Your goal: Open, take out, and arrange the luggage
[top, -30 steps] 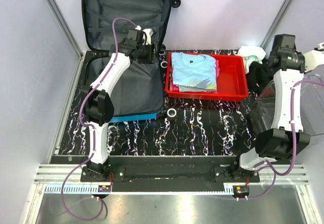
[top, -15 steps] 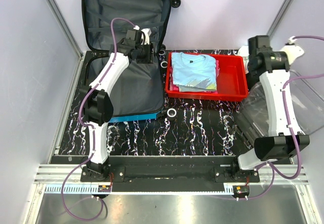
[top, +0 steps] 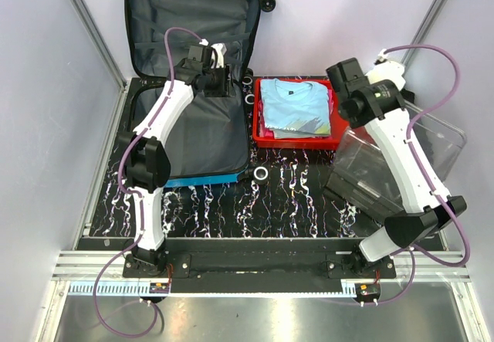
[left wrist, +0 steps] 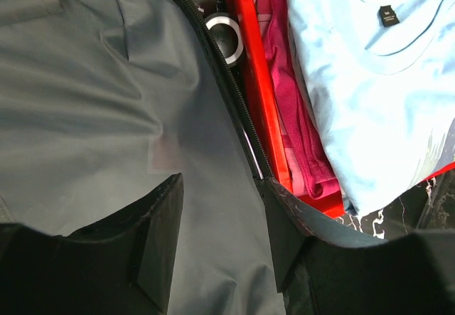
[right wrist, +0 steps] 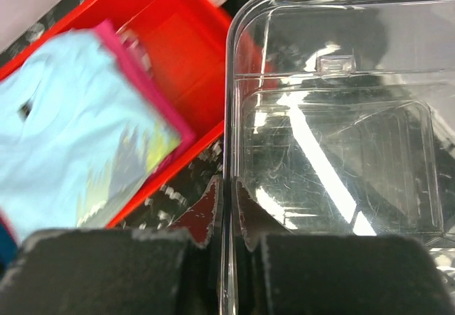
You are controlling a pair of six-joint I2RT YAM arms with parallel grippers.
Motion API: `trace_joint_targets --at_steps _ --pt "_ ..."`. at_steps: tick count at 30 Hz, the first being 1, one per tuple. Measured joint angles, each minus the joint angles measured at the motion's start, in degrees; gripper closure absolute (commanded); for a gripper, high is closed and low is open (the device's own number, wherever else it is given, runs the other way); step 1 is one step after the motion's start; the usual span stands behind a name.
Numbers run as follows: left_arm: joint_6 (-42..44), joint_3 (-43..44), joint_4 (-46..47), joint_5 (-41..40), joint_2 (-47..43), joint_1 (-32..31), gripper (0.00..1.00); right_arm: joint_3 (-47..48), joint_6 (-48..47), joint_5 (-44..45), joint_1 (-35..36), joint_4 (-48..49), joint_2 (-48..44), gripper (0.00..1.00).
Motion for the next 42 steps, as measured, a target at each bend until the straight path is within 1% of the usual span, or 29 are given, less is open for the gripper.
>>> trace_joint_targets --at_steps 5,13,16,26,29,30,33,34,36,37,39,40,42 --pt "0.4 0.0 0.0 0.0 -0.4 0.2 0.48 2.6 0.2 -2.6 6.7 -1.5 1.5 0.97" --pt "1.2 0.0 0.0 -0.1 -0.5 1.4 0.48 9.8 0.5 -6.1 16.8 -1.8 7.5 0.97" --pt "1.3 -0.1 0.0 -0.2 -0.6 2.1 0.48 12.6 0.5 -7.6 18.5 -1.7 9.7 0.97" --pt "2.2 -1.1 0.0 -0.2 -2.1 4.7 0.47 26.1 0.3 -12.1 20.0 -4.3 19.1 0.96" --pt "2.5 -1.2 0.0 -0.2 -2.8 5.3 0.46 29.2 0.0 -12.8 21.0 -4.3 21.4 0.84" --pt "2.6 -1.6 0.2 -0.2 -3.1 5.6 0.46 29.6 -0.2 -13.1 21.4 -3.8 21.8 0.76" --pt "3.0 -3.1 0.2 -0.2 -3.9 6.4 0.45 29.7 -1.2 -14.6 22.2 -2.3 21.9 0.62" --pt "3.1 -3.8 0.1 -0.2 -4.2 6.8 0.45 29.7 -1.7 -15.0 22.3 -1.9 21.9 0.54" --pt "3.7 -5.4 -0.1 -0.6 -4.8 7.9 0.44 29.7 -2.8 -15.9 22.4 -1.0 21.9 0.47" --pt "4.1 -6.5 0.0 -1.2 -5.2 8.5 0.44 29.7 -3.8 -16.5 22.4 -0.3 21.9 0.41" --pt "4.9 -9.0 -0.3 -3.1 -6.4 10.1 0.42 29.7 -6.0 -18.0 22.5 0.5 21.9 0.38" --pt "5.4 -10.4 -0.6 -4.4 -7.1 10.9 0.42 29.6 -8.1 -19.2 22.5 1.0 21.8 0.36" --pt "6.6 -12.9 -1.4 -6.9 -8.3 12.3 0.41 29.1 -12.1 -22.1 22.5 1.9 21.4 0.33"
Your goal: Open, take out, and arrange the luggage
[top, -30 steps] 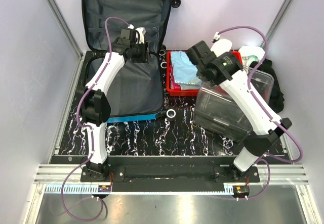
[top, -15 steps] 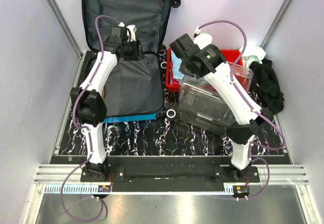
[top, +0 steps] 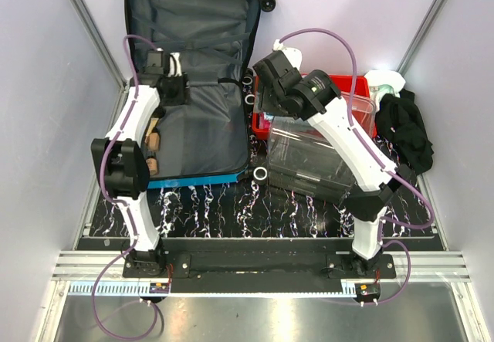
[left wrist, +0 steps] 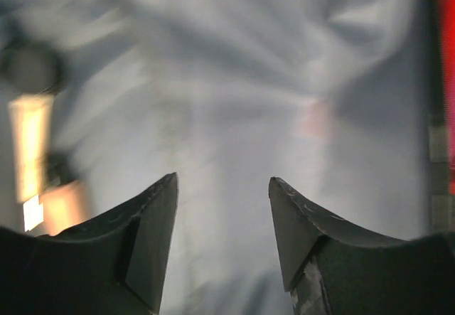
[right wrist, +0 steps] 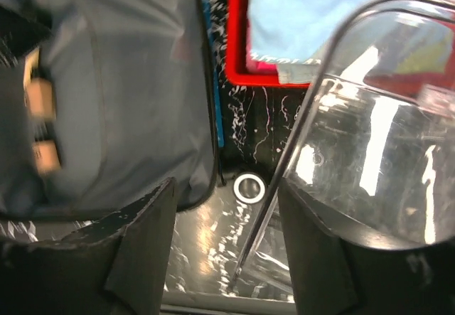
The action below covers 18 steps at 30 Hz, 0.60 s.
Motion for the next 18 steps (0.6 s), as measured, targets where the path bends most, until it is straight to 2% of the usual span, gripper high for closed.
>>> trace_joint_targets --at_steps 4,5,9,14,18 --pt "2.4 -2.7 -1.7 -5.6 -1.4 2.5 0.41 -7.6 -7.5 -5.7 0.0 6.0 -4.7 0.28" --pt "3.1 -3.3 -1.9 -6.6 -1.7 2.9 0.41 -9.6 -8.6 -6.9 0.0 7.6 -6.1 0.22" --pt "6.0 -5.5 -3.3 -11.5 -2.5 3.9 0.40 -18.1 -15.0 -12.8 0.1 14.7 -11.9 0.13" --pt "10.3 -10.5 -5.9 -14.2 -4.3 4.6 0.39 -19.2 -24.2 -16.3 0.2 15.4 -13.0 0.11" --pt "13.0 -14.6 -7.6 -13.4 -8.3 4.6 0.39 -16.5 -30.8 -18.3 0.3 11.6 -12.7 0.11"
